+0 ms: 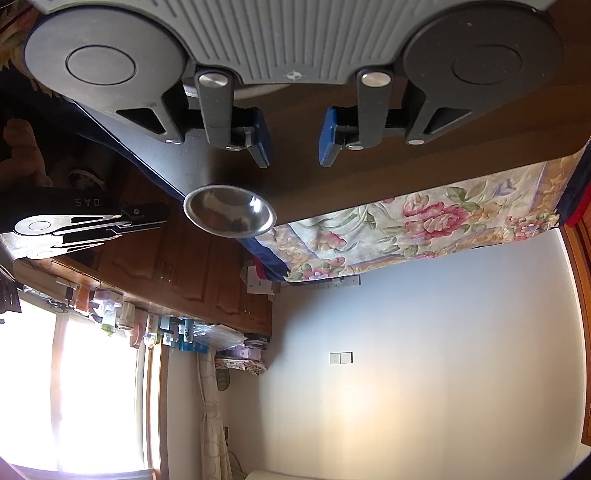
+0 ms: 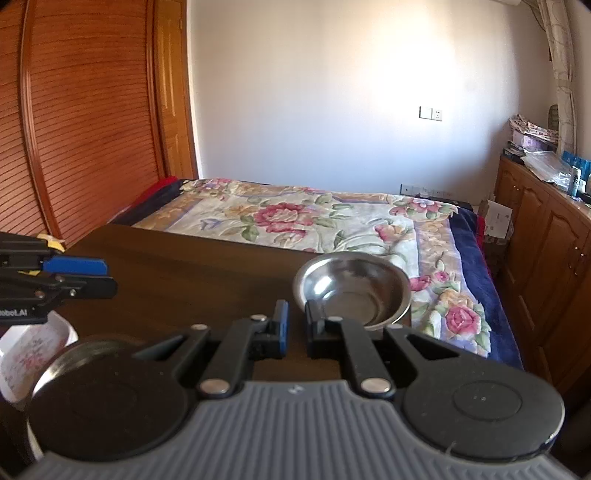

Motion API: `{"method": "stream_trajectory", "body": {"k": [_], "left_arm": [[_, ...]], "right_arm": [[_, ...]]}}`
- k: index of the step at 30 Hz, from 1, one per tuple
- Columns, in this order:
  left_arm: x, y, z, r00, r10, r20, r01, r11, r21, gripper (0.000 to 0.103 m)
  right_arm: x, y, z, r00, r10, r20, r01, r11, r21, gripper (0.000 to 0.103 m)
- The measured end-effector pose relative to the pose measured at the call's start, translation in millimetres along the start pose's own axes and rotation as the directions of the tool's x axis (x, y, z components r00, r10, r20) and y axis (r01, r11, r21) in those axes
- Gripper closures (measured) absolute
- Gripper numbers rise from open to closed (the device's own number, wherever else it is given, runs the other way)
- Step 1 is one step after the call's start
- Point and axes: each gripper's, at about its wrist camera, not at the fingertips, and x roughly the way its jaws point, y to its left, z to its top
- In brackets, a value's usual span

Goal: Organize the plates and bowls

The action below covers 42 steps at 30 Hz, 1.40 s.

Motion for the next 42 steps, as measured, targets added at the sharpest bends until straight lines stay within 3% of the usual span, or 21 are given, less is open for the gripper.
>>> {"method": "stream_trajectory", "body": {"k": [6,9,10,13,17,36,42], "left_arm": [[19,-3,13,1.000,0.000,-0.012,0.000,1.000,0.007,0.053],[29,-5,20,1.000,0.014,-0.014,-0.014,1.000,0.018,0.037],[32,-5,23,1.000,0.019,-0.012,-0.018,1.000,0.022,0.034],[42,-6,28,1.000,0.024,-0.013,-0.024,0.999,0.027,0.028],[55,-9,34,1.000,0.021,-0.020,-0.020,0.999,0.037,0.023],[120,-14,49,0.992,-0.054,-0.113,0.064,0.994,0.088,0.023],[151,-15,55,0.981,-0.074,-0.179,0.093,0.990,0.102,0.036]], "right_arm": [[8,-14,2,1.000,-0.008,0.018,0.008,1.000,0.021,0.092],[10,-22,2,0.999,-0.014,0.031,0.013,0.999,0.032,0.091],[11,-24,2,0.999,-0.019,0.038,0.017,0.999,0.036,0.087],[13,-31,0,0.997,-0.029,0.066,0.027,0.999,0.032,0.051],[18,-43,-4,0.996,-0.043,0.082,0.038,0.998,0.057,0.047],[57,-77,-23,0.997,-0.066,0.037,0.060,0.989,0.136,0.047],[64,-84,-22,0.998,-0.060,0.035,0.052,0.983,0.176,0.047]]}}
